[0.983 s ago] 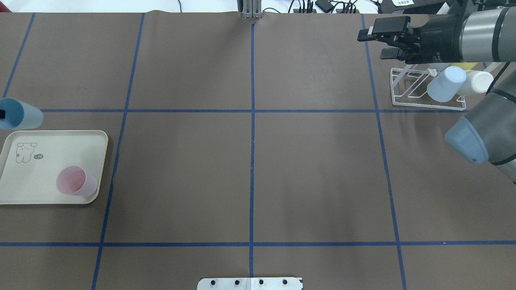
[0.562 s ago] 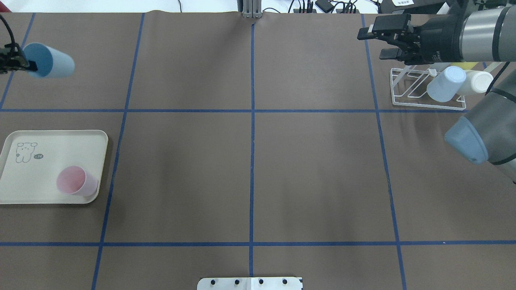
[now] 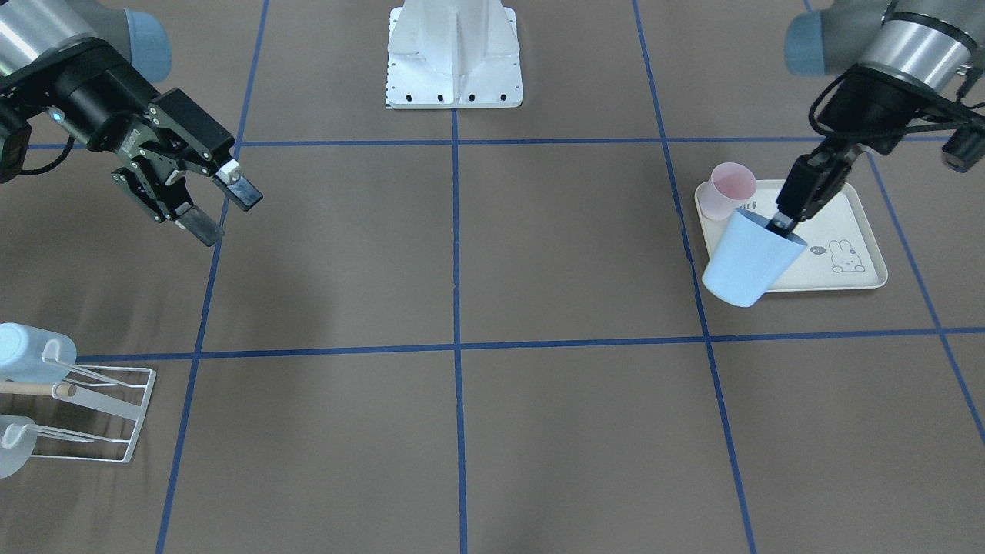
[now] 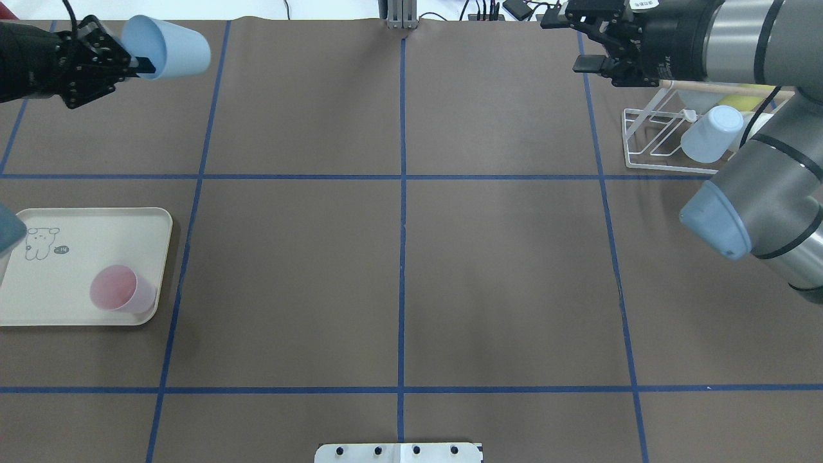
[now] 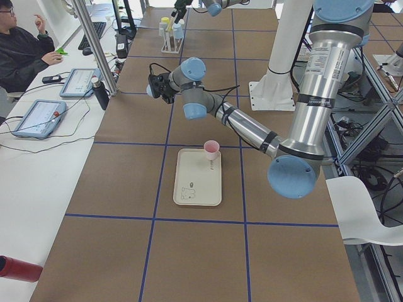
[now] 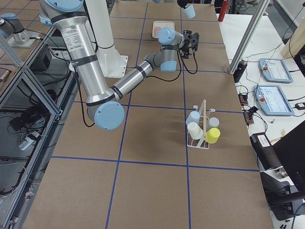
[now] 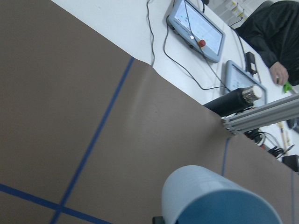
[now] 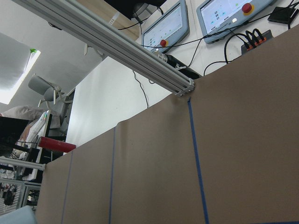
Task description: Transfer IKEA cup to right arm and place on rack
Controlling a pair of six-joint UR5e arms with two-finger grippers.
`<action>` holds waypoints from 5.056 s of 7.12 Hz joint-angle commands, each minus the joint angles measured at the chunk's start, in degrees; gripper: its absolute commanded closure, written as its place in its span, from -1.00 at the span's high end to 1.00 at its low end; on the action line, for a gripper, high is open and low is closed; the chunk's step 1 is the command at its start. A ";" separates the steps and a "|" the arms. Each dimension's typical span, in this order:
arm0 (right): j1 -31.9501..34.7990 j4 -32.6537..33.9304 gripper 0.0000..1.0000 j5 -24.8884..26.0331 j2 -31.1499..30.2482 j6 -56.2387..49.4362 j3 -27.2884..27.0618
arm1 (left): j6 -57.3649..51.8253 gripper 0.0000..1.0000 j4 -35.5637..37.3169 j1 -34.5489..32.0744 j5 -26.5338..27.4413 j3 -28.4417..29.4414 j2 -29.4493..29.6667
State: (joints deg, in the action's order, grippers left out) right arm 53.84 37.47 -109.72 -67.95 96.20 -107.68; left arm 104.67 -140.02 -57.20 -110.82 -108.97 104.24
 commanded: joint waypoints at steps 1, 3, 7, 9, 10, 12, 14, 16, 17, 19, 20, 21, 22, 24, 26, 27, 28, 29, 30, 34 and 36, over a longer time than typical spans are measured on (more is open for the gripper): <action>-5.64 -3.60 1.00 10.09 2.47 7.21 0.28 | 15.59 -1.00 -8.55 7.42 11.54 0.68 4.12; -8.13 -11.17 1.00 14.27 2.39 13.46 1.68 | 28.34 -1.00 -22.86 11.39 18.42 4.97 6.57; -11.56 -14.44 1.00 17.53 4.22 17.18 1.77 | 37.80 -1.00 -37.87 22.53 32.74 15.00 17.18; -11.91 -14.44 1.00 18.05 5.02 19.46 1.77 | 39.37 -1.00 -37.87 24.75 34.00 15.98 19.76; -12.09 -14.44 1.00 18.32 5.02 19.47 1.77 | 39.39 -1.00 -38.05 25.55 35.14 17.55 21.16; -12.62 -14.44 1.00 19.11 5.11 19.47 1.86 | 39.39 -1.00 -37.96 26.69 35.67 18.36 22.84; -12.88 -14.35 0.99 19.20 5.11 19.47 1.86 | 39.30 -1.00 -37.96 28.19 36.90 18.36 23.64; -13.93 -14.35 0.99 20.42 5.11 19.47 1.95 | 39.39 -1.00 -37.79 29.50 37.60 18.36 23.99; -14.28 -14.44 0.99 20.69 5.11 19.47 2.12 | 39.39 -1.00 -37.79 29.95 38.04 18.27 24.08; -14.46 -14.44 0.96 20.78 5.11 19.47 2.12 | 39.39 -1.00 -37.79 30.04 38.05 18.18 24.16; -14.46 -14.44 0.95 20.69 5.20 19.47 2.12 | 39.39 -1.00 -37.79 30.21 38.05 18.27 24.17; -14.46 -14.44 0.94 20.78 5.55 19.47 2.12 | 39.39 -1.00 -37.79 30.39 38.05 18.27 24.17; -14.38 -14.44 0.89 20.78 5.55 19.47 2.12 | 39.39 -1.00 -37.79 30.48 38.05 18.18 24.17; -14.46 -14.44 -0.98 20.78 5.55 19.38 2.21 | 39.56 -0.94 -38.13 30.48 37.96 17.66 24.43; -14.11 -14.44 -1.00 20.78 5.55 19.12 2.30 | 39.74 0.99 -37.88 30.39 37.96 14.86 24.78; -13.85 -14.44 -1.00 20.78 5.46 19.03 2.21 | 38.87 1.00 -37.79 30.30 37.96 14.93 24.43; -13.50 -14.44 -1.00 20.78 5.55 18.94 2.21 | 38.77 1.00 -37.87 30.22 37.96 14.84 24.34; -12.45 -14.44 -1.00 20.69 5.46 18.94 2.21 | 38.68 1.00 -37.87 30.04 37.87 14.84 24.25; -10.79 -14.44 -1.00 20.69 5.46 18.94 2.21 | 38.51 1.00 -37.87 29.87 37.87 14.84 24.25; -3.42 -14.00 -1.00 20.34 4.85 17.81 3.43 | 37.38 1.00 -37.53 28.55 37.26 14.84 24.17; 0.28 -13.74 -1.00 20.25 1.26 5.64 6.50 | 25.31 1.00 -37.08 28.55 37.26 15.19 23.38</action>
State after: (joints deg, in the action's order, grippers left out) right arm 51.73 23.62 -89.40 -64.58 108.74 -103.06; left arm 137.00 -177.31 -28.56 -73.54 -93.99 128.18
